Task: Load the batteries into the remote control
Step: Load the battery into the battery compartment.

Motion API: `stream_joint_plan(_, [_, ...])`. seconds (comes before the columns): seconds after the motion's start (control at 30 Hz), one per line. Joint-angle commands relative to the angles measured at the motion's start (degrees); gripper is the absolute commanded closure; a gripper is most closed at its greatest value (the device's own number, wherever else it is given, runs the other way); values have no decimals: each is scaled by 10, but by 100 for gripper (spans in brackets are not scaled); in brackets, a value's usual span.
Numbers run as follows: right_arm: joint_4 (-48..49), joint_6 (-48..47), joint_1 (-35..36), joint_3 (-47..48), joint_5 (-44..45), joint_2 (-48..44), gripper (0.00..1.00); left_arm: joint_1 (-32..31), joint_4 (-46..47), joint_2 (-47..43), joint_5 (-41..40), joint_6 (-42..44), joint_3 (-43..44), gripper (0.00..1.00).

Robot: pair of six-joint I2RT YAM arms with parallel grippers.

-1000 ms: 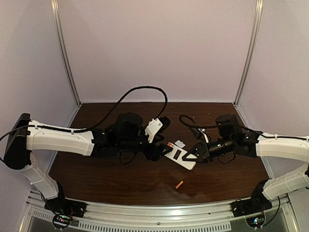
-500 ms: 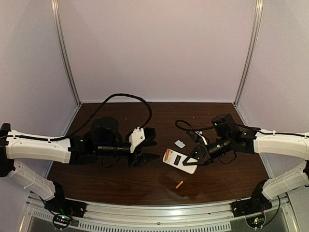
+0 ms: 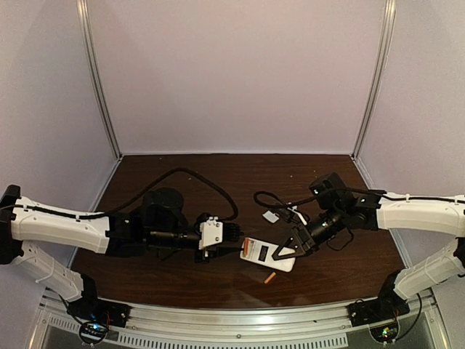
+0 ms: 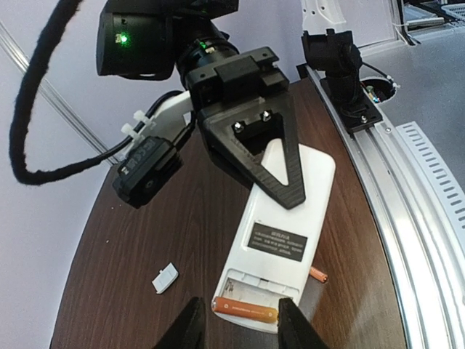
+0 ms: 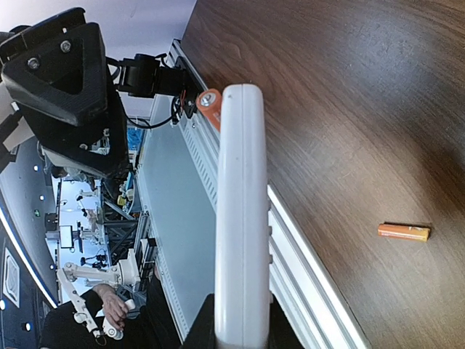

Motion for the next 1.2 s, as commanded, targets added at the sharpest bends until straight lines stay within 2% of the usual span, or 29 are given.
stream_joint_plan(0.0, [-20, -28, 12, 32, -3, 9, 100, -5, -7, 22, -5, 38, 30, 67])
stream_joint_plan(0.47, [-33, -45, 35, 45, 3, 20, 100, -5, -18, 44, -28, 40, 35, 77])
stream_joint_plan(0.7, [-34, -47, 37, 46, 4, 19, 100, -5, -29, 51, -15, 41, 36, 83])
stream_joint_plan(1.17, [-53, -68, 37, 66, 8, 9, 100, -5, -62, 68, 16, 32, 41, 90])
